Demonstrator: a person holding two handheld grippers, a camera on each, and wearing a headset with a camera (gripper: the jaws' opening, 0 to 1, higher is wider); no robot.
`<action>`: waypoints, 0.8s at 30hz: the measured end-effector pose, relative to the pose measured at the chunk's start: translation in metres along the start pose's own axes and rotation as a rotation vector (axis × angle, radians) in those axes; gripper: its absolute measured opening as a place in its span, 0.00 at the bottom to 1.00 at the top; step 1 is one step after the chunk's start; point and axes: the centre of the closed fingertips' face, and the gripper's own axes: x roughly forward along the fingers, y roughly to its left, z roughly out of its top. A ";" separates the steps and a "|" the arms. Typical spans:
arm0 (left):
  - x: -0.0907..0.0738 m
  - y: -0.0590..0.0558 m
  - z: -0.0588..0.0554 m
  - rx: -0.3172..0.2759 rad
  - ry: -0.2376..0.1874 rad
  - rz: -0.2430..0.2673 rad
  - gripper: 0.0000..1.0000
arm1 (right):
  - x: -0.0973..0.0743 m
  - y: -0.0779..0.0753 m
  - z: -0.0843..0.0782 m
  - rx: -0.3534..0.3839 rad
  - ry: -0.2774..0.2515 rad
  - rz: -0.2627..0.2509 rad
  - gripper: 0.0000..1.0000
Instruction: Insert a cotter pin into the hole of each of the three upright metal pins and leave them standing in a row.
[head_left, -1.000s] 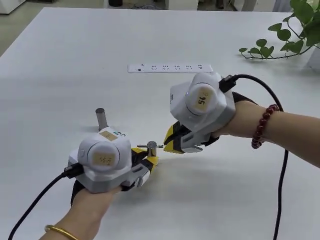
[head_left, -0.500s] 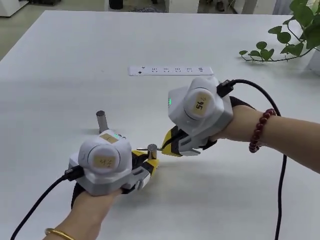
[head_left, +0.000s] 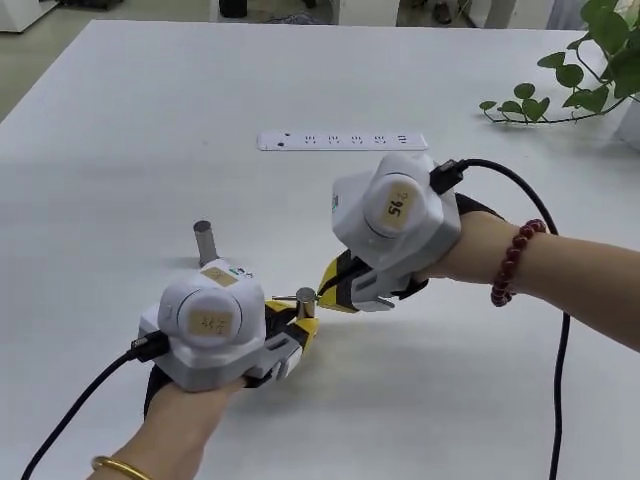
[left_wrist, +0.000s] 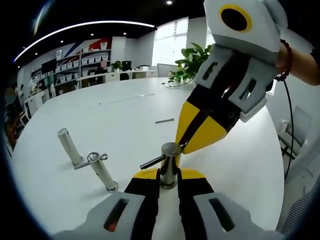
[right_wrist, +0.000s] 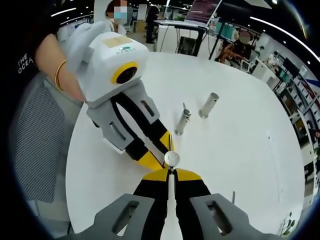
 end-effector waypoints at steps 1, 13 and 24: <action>0.000 0.000 0.000 0.000 0.000 0.000 0.11 | 0.000 0.000 0.000 0.001 -0.001 0.000 0.00; -0.007 0.006 -0.004 0.004 0.020 0.010 0.18 | -0.001 -0.002 0.001 0.052 -0.025 -0.007 0.08; -0.019 0.002 -0.008 0.003 0.019 -0.021 0.25 | 0.003 -0.002 0.011 0.127 -0.080 0.019 0.13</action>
